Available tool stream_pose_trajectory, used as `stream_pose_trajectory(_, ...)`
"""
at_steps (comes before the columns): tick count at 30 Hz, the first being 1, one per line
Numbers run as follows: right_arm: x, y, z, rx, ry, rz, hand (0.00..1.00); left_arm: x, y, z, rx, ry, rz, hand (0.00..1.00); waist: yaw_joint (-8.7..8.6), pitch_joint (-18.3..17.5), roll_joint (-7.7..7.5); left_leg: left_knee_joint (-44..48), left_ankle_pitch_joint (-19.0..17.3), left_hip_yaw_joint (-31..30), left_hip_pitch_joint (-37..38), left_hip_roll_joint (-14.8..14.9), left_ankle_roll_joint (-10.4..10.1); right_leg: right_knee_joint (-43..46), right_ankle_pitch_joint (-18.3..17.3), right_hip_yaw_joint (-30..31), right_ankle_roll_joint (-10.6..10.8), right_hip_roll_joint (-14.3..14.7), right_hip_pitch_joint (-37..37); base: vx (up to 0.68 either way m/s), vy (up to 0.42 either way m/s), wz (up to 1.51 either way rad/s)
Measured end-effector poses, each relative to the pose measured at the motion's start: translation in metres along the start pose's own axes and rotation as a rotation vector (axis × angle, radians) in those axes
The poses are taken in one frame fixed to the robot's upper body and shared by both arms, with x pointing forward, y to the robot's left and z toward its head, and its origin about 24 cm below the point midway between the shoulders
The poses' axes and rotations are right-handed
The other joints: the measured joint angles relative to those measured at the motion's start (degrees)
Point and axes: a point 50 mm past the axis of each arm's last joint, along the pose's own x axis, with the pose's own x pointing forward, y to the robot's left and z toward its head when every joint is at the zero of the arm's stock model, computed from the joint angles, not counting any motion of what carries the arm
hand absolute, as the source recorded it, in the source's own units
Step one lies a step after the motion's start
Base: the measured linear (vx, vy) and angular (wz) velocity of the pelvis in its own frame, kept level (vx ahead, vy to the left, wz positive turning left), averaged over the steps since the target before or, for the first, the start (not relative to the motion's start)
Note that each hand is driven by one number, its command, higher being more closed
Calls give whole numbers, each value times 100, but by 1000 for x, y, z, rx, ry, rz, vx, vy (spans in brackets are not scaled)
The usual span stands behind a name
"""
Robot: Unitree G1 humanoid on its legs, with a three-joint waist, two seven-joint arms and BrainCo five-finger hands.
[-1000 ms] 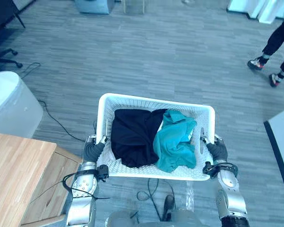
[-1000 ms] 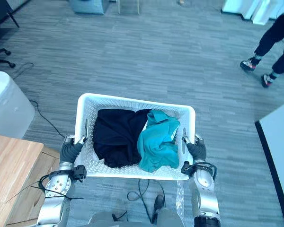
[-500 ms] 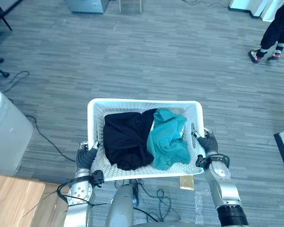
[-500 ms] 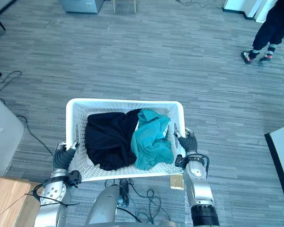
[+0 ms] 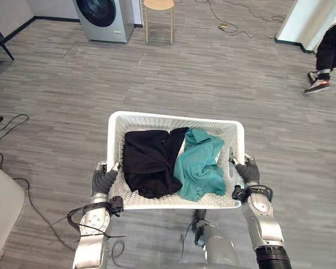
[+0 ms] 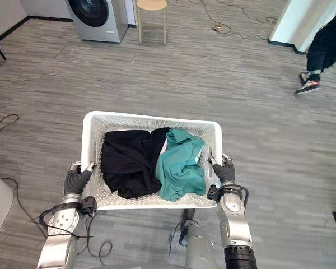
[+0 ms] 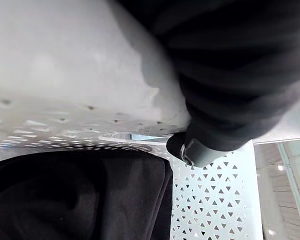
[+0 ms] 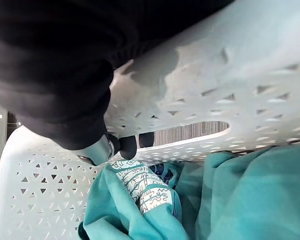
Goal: Pick up the laundry basket with both hands and put the clothes into the washing machine.
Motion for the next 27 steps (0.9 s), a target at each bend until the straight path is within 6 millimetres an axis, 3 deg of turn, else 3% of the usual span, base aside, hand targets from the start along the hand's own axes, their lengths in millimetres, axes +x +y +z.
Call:
stream_pose_trajectory(1, 0, 0, 0, 0, 1, -1, 100, 1, 0, 1, 4, -3, 3, 100, -4, -2, 26, 360, 136, -14, -83, 94, -77, 289, -251, -48, -19, 6, 0, 879, -174, 16)
stream_pose_trajectory(2, -1, -3, -1, -9, 5, -4, 100, 0, -2, -1, -2, 11, 3, 100, -48, -2, 41, 1753, 1072, -5, -535, 239, 435, 723, -680, -229, -174, 13, 249, 706, -166, 31)
stream_pose_trajectory(3, -3, -5, -2, -16, 6, -7, 100, -1, -3, -2, -8, 19, 2, 100, -59, 2, 49, 2390, 1770, 22, -779, 374, 519, 658, -832, -317, -198, 49, 524, 855, -213, 35)
stream_pose_trajectory(4, -7, -8, 0, -23, -6, -17, 100, -2, -3, -4, -9, 26, 1, 100, 2, -16, 80, 3580, 3059, 177, -1191, 828, 673, 192, -1047, -356, -146, 212, 1217, 703, -148, 14)
stream_pose_trajectory(5, -8, -8, 6, -19, -31, -26, 100, -2, -4, -1, -15, 1, -1, 100, 56, -11, 136, 4833, 2693, 371, -1748, 1350, 891, -222, -1092, -340, -113, 459, 1806, 681, -115, -1)
stream_pose_trajectory(7, -9, -7, 11, -12, -56, -30, 100, -1, -3, 3, -13, -24, -1, 100, 197, 2, 60, 5743, 2081, 490, -2550, 1586, 984, -741, -1098, -231, -105, 538, 2495, 586, -39, -18)
stream_pose_trajectory(8, -9, -8, 12, -11, -61, -31, 100, -1, -3, 3, -17, -27, -3, 100, 215, -4, 25, 5759, 1813, 557, -2912, 1562, 967, -959, -1098, -184, -104, 483, 2758, 733, 59, -19)
stream_pose_trajectory(10, -9, -8, 13, -11, -65, -36, 100, -1, -3, 4, -24, -29, -4, 100, 302, 22, -8, 5164, 1391, 690, -3521, 1370, 859, -1210, -1207, -121, 72, 267, 3151, 611, 166, -16)
stream_pose_trajectory(11, -9, -8, 12, -9, -63, -36, 100, -1, -2, 3, -22, -26, -3, 100, 349, 80, -73, 4417, 1201, 766, -3789, 1197, 711, -1315, -1351, -33, 300, 73, 3380, 508, 281, -18)
stream_pose_trajectory(13, -9, -8, 12, -11, -59, -36, 100, -2, -3, 3, -24, -24, -4, 100, 455, 97, -66, 2734, 1247, 741, -3989, 921, 534, -1357, -1606, 0, 675, -233, 3636, 497, 345, -20)
stream_pose_trajectory(14, -8, -5, 10, -3, -55, -29, 100, -1, -1, 3, -18, -26, -4, 100, 479, 116, -50, 1731, 1725, 582, -3926, 650, 435, -1401, -1856, 36, 953, -426, 3851, 496, 349, -3)
stream_pose_trajectory(15, -7, 0, 4, 10, -26, -21, 100, -1, 3, 2, -5, -18, 9, 100, 444, 134, -341, 1551, 1625, 764, -3703, 362, 379, -1483, -1869, 77, 974, -702, 3993, 562, 364, 9)
stream_pose_trajectory(17, -3, 7, 8, -1, -39, 9, 100, -4, 8, -1, -6, -3, 31, 100, 531, 123, -380, 2082, 1586, 647, -3848, 254, 410, -1461, -1522, 91, 788, -685, 3975, 443, 233, -6)
stream_pose_trajectory(19, -2, 9, 9, 3, -40, 13, 100, -4, 9, 0, -13, -4, 41, 100, 605, 111, -399, 2552, 1245, 633, -3777, 200, 714, -1265, -1370, 138, 963, -801, 4116, 461, 253, -8)
stream_pose_trajectory(20, -1, 8, 9, 4, -42, 9, 100, -4, 8, 0, -13, -7, 37, 100, 600, 96, -424, 2607, 1120, 650, -3690, 114, 833, -905, -1344, 209, 1013, -908, 4050, 647, 432, 21)
stream_pose_trajectory(21, 1, 7, 5, 20, -26, -6, 100, -4, 6, 1, -11, -10, 24, 100, 572, 131, -545, 2104, 780, 836, -2992, -281, 916, 1889, -1190, 663, 1315, -1467, 3019, 644, 376, 30)
stream_pose_trajectory(22, 1, 8, -4, 30, 14, -11, 100, -5, 7, -1, 6, 6, 19, 100, 522, 136, -578, 1922, 738, 886, -2590, -410, 991, 3684, -1207, 721, 1298, -1609, 2400, 560, 318, 27)
stream_pose_trajectory(23, 1, 9, -8, 32, 30, -9, 100, -7, 9, -3, 12, 15, 21, 100, 504, 136, -576, 1801, 728, 916, -2381, -424, 1008, 4117, -1238, 664, 1282, -1594, 2238, 368, 108, 13)
stream_pose_trajectory(24, 0, 12, -13, 35, 50, -1, 100, -10, 12, -7, 19, 32, 33, 100, 490, 138, -572, 1487, 722, 924, -1990, -452, 1019, 4582, -1339, 484, 1103, -1538, 1968, 257, 57, -3)
stream_pose_trajectory(26, -3, 14, -15, 40, 52, 12, 100, -13, 15, -9, 23, 41, 49, 100, 451, 127, -584, 1017, 723, 914, -1483, -486, 1017, 4600, -1606, 221, 750, -1426, 1574, 308, 31, -3)
stream_pose_trajectory(27, -3, 13, -16, 40, 51, 14, 100, -13, 15, -8, 23, 40, 48, 100, 439, 113, -595, 937, 723, 909, -1413, -496, 1017, 4491, -1700, 151, 724, -1417, 1467, 282, -27, 6)
